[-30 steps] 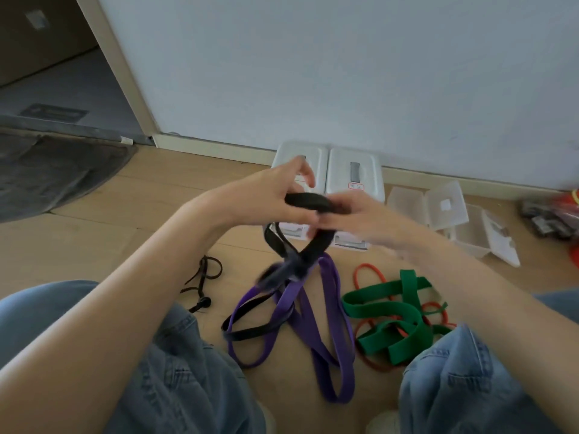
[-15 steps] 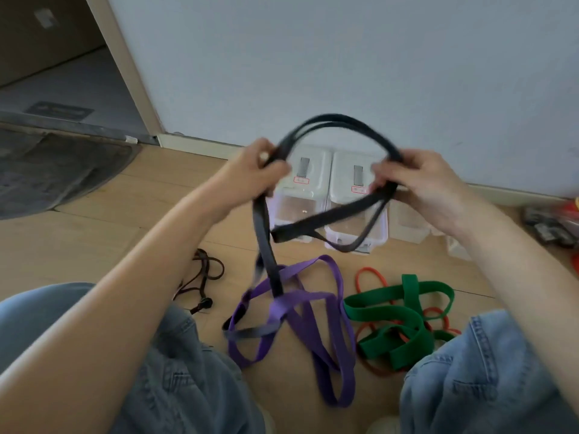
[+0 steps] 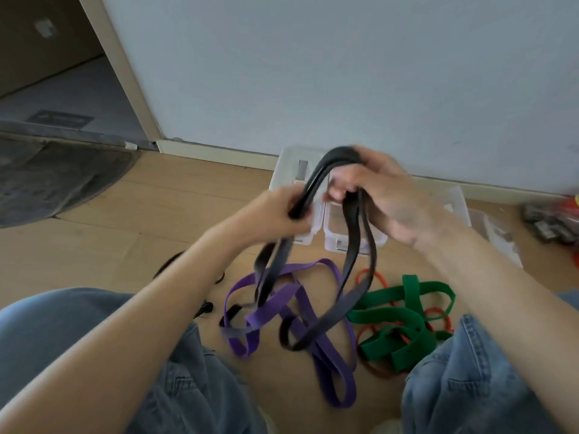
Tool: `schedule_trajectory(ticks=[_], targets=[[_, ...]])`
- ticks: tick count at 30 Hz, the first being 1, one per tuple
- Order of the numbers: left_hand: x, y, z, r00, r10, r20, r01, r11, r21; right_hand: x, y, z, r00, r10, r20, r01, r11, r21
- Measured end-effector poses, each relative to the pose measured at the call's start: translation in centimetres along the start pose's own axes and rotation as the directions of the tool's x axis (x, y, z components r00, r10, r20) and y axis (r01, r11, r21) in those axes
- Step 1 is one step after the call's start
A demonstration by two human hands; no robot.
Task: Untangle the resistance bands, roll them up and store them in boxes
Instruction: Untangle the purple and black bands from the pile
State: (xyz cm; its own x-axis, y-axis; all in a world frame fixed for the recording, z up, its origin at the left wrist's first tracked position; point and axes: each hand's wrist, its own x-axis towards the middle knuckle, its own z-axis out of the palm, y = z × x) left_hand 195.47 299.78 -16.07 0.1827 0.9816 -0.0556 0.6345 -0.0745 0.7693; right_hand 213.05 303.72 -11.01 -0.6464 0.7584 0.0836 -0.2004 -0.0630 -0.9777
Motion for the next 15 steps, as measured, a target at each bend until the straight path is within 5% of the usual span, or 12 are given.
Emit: schedule_trajectory(ticks=[3, 6, 8, 10, 15], targets=[[-0.8, -3.2, 2.7, 0.928, -0.230, 0.291, 0.163, 0.958, 0.237, -0.1, -1.4, -1.5, 0.991, -0.096, -0.098, 0.110, 0.982, 0.156], [-0.3, -3.4, 0.3, 0.954, -0.288, 0.088, 0.269, 0.947, 0.177, -0.7, -1.1, -3.4, 0.981, 0.020, -0.195, -0.064, 0.973, -0.224], [0.1, -1.6, -2.3, 0.965, -0.230, -0.123, 0.225, 0.973, -0.057, -1.4, -0.2, -3.9, 0.949, 0.263, -0.174, -0.312, 0.703, -0.639], [-0.1, 0.8, -4.4, 0.974, -0.116, -0.197, 0.054, 0.954, -0.296, -1.8, 0.5, -3.9, 0.874, 0.469, -0.128, -0.366, 0.461, -0.808], [-0.8, 5.2, -3.8, 0.996, 0.091, -0.020, -0.093, 0.979, -0.182, -1.4, 0.7, -1.7, 0.908, 0.362, 0.210, -0.185, 0.796, -0.576]])
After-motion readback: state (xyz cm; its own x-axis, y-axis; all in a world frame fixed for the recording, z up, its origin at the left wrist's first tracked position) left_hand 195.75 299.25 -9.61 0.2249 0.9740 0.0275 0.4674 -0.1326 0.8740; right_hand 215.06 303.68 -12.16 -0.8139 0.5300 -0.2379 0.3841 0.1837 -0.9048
